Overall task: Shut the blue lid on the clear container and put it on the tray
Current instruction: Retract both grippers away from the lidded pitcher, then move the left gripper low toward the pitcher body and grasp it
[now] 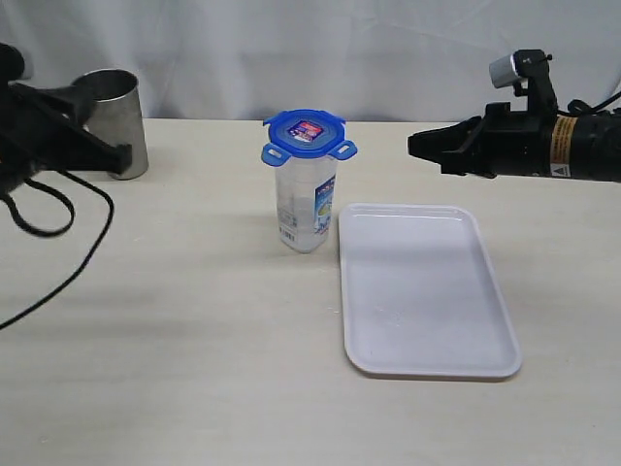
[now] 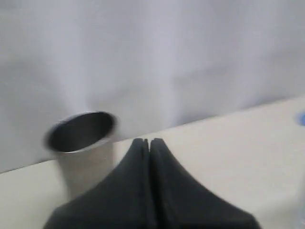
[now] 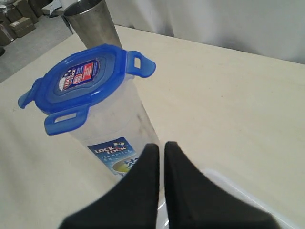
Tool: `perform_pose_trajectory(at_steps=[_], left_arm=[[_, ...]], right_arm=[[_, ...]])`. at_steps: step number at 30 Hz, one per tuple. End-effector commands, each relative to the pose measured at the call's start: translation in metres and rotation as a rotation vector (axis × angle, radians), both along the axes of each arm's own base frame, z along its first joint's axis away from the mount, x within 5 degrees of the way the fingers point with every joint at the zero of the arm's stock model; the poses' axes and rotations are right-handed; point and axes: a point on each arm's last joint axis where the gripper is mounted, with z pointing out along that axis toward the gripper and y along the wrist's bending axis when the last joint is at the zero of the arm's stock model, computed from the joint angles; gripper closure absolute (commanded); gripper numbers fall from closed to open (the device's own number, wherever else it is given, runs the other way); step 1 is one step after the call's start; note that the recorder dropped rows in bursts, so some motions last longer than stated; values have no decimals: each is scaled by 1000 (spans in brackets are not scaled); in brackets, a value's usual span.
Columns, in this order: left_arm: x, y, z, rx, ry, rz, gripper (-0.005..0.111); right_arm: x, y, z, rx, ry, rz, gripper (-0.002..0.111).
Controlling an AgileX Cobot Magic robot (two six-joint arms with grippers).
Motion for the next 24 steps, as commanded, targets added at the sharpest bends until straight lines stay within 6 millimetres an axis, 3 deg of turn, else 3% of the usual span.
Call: perform_pose_trajectory(at_steps=[1, 5, 7, 9, 13, 15, 17, 24], left_arm=[[-1, -9, -37, -117, 180, -234, 107], [4, -12, -68, -86, 217, -304, 104], [3, -20, -76, -125, 175, -402, 94], [3, -24, -87, -146, 143, -452, 77], [4, -28, -102, -134, 51, -509, 24], [7, -30, -108, -134, 50, -524, 11], [13, -38, -116, -133, 77, -541, 5], [31, -77, -138, -123, 80, -643, 5]], right_arm=[[-4, 2, 2, 14, -6, 38, 104], [-4, 3, 3, 22, -7, 46, 104], [-4, 3, 3, 22, -7, 46, 104], [-4, 3, 3, 22, -7, 46, 104], [-4, 3, 3, 22, -7, 46, 104], [-4, 3, 3, 22, -7, 46, 104], [-4, 3, 3, 24, -7, 44, 104], [-4, 3, 3, 24, -7, 44, 104]])
